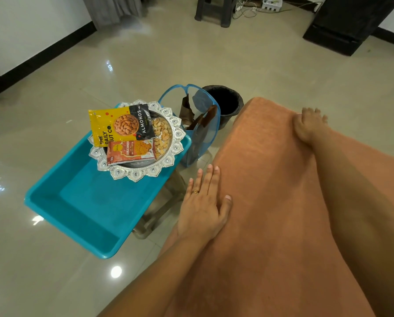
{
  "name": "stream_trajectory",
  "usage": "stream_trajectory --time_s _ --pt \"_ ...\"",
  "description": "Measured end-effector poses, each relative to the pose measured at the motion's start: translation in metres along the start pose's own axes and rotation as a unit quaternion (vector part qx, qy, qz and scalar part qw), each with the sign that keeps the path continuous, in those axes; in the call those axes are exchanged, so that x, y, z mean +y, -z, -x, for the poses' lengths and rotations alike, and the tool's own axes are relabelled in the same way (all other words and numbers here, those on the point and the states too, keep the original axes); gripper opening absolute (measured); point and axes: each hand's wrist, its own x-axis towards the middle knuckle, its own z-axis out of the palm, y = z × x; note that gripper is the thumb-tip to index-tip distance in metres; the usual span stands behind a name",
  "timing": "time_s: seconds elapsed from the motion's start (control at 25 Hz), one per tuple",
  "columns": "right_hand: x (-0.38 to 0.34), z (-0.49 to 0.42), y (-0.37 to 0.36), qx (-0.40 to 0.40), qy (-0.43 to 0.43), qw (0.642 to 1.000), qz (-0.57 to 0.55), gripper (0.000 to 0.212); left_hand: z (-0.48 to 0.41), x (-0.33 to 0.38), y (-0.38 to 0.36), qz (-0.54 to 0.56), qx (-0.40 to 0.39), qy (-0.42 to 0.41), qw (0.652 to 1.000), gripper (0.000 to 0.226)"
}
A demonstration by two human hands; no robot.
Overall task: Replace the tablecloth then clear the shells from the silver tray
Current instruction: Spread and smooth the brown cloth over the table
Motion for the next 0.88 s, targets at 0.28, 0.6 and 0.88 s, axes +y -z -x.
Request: stream_trajectory --time_s 0.28,0.6,0.88 --pt "-0.101 0.155 -0.050 -0.063 0.372 0.926 -0.010 0.059 0.002 0.002 0.003 0.016 0.010 -0.008 1.000 0.063" --pt "-0.119 0.157 -0.049 -0.041 0.296 0.950 0.085 0.064 0.044 -0.016 0.007 0.011 -0.003 -0.004 1.000 0.062" --pt "-0.157 0.357 -0.080 -0.064 0.331 0.940 -0.055 0.060 0.179 -0.062 0.019 -0.010 -0.005 -0.005 1.000 0.068"
